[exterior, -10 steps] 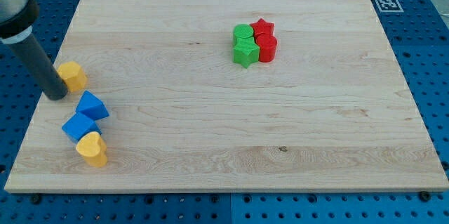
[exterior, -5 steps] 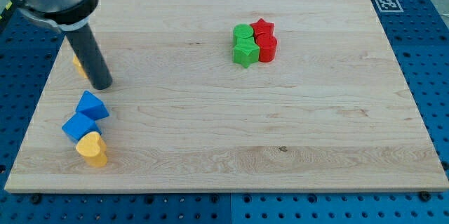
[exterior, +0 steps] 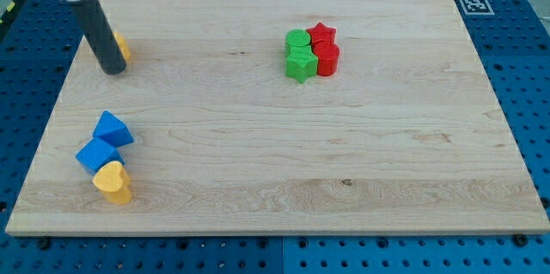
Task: Slide the yellow hexagon to the top left
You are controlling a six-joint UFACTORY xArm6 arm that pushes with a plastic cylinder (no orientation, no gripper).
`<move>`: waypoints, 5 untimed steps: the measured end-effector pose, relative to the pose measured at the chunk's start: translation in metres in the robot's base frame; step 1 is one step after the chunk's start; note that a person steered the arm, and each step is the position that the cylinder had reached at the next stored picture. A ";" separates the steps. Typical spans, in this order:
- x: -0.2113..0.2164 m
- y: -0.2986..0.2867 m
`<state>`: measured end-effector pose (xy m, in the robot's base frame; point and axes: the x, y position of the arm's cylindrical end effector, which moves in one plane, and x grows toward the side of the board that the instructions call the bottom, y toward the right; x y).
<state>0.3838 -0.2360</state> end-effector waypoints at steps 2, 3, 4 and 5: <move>-0.035 -0.012; -0.055 -0.012; -0.074 -0.015; -0.091 -0.019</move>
<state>0.2933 -0.2546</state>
